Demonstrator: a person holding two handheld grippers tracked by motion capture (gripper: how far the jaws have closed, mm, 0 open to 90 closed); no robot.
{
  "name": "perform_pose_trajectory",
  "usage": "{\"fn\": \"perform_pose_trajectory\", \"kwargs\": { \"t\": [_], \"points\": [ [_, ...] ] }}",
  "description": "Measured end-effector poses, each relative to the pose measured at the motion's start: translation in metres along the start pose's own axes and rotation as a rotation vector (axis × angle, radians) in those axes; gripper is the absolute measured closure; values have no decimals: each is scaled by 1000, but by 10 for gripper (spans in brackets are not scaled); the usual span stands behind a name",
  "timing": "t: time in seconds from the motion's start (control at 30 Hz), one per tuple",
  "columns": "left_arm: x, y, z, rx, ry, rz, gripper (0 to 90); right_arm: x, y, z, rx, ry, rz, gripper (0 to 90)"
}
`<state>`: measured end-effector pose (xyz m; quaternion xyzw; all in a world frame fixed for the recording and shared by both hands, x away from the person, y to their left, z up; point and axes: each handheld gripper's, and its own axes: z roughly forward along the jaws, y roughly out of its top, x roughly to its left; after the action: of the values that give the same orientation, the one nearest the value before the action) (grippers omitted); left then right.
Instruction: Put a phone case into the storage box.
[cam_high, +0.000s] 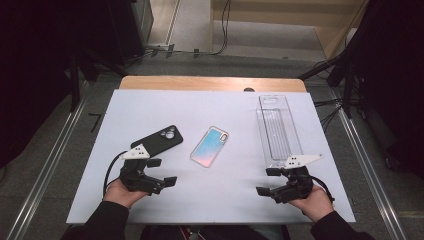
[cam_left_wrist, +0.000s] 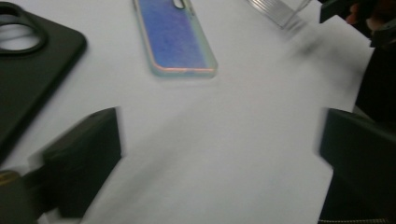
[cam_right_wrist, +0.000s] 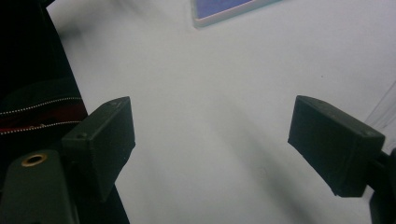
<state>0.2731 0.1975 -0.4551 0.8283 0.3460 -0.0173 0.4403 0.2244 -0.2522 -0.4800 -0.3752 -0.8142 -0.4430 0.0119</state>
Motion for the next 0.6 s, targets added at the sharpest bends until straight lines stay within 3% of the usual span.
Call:
{"fn": "perform_pose_trajectory", "kwargs": {
  "t": [0.13,0.3,0.37,0.43,0.6],
  "points": [
    [-3,4,3,-7,-9,22,0,0,0,0,3,-2,0,129],
    [-3,9,9,28,61,7,6,-1,0,0,2,0,1,129],
    [-4,12,11,33,103,-1,69,-1,0,2,4,6,-4,129],
    [-4,15,13,27,125,6,70,0,0,2,5,10,-5,129],
    [-4,23,15,-1,119,-5,69,0,0,0,-10,2,-2,129]
  ]
}}
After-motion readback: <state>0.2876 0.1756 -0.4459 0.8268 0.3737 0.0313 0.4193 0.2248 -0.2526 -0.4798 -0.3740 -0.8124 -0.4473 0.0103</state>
